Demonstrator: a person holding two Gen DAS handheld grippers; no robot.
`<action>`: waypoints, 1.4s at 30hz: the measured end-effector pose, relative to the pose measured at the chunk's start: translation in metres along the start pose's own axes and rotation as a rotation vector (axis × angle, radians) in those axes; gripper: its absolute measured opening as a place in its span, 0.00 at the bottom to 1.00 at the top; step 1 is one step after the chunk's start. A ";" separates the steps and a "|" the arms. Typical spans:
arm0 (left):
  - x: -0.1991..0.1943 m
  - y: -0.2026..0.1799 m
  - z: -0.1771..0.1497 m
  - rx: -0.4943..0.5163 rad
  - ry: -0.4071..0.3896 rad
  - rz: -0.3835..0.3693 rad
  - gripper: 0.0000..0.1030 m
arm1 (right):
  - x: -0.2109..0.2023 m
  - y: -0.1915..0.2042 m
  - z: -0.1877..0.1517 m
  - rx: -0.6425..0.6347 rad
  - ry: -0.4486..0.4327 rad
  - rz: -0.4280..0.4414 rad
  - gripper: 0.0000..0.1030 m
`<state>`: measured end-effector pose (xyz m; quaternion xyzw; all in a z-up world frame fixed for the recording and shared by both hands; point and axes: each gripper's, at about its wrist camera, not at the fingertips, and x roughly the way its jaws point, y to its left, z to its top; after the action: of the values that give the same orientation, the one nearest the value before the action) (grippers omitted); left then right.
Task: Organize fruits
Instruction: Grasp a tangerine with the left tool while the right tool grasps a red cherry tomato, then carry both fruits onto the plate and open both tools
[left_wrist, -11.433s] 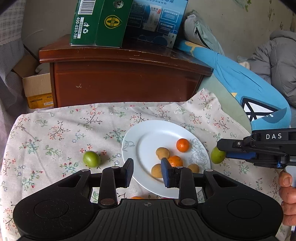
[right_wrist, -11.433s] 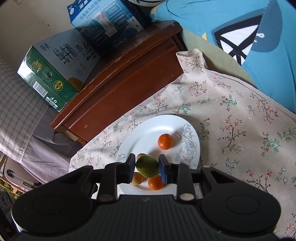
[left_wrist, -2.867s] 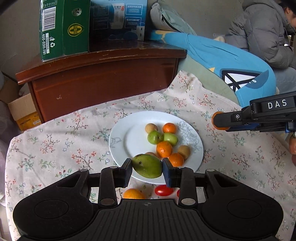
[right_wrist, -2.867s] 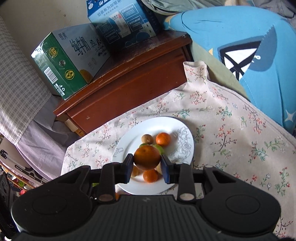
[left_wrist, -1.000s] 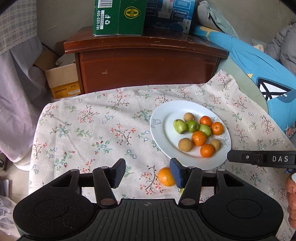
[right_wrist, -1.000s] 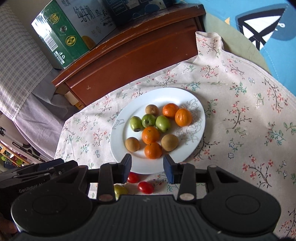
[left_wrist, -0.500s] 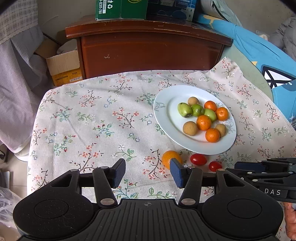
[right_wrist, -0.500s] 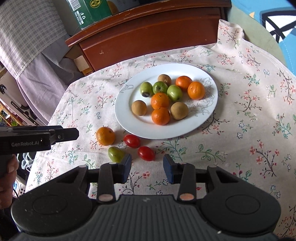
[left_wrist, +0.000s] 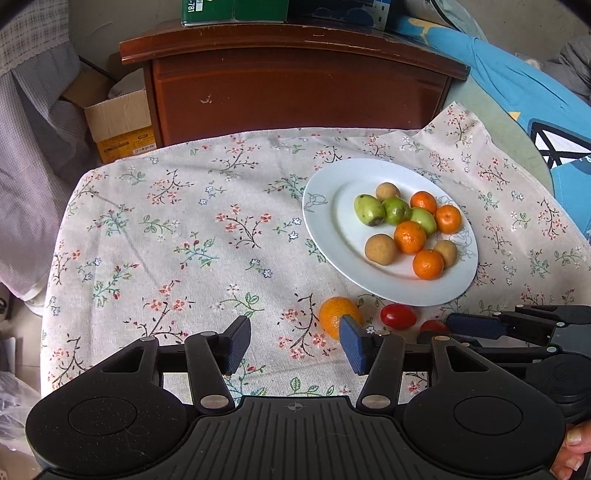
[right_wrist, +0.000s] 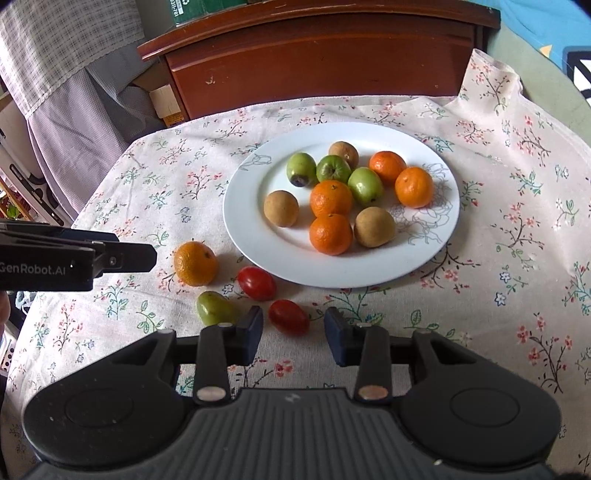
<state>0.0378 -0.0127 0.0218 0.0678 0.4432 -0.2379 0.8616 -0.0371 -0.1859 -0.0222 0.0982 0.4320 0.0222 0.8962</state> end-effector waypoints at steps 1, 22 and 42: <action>0.001 -0.001 0.000 0.001 0.000 -0.004 0.50 | 0.000 0.001 0.000 -0.003 -0.001 -0.002 0.34; 0.035 -0.023 -0.004 0.052 0.014 -0.044 0.51 | -0.028 -0.011 0.011 0.110 -0.022 -0.009 0.23; 0.040 -0.023 -0.003 0.019 -0.017 -0.061 0.29 | -0.047 -0.032 0.021 0.256 -0.060 0.025 0.23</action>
<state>0.0446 -0.0458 -0.0097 0.0602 0.4356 -0.2688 0.8569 -0.0521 -0.2263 0.0207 0.2178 0.4030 -0.0248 0.8886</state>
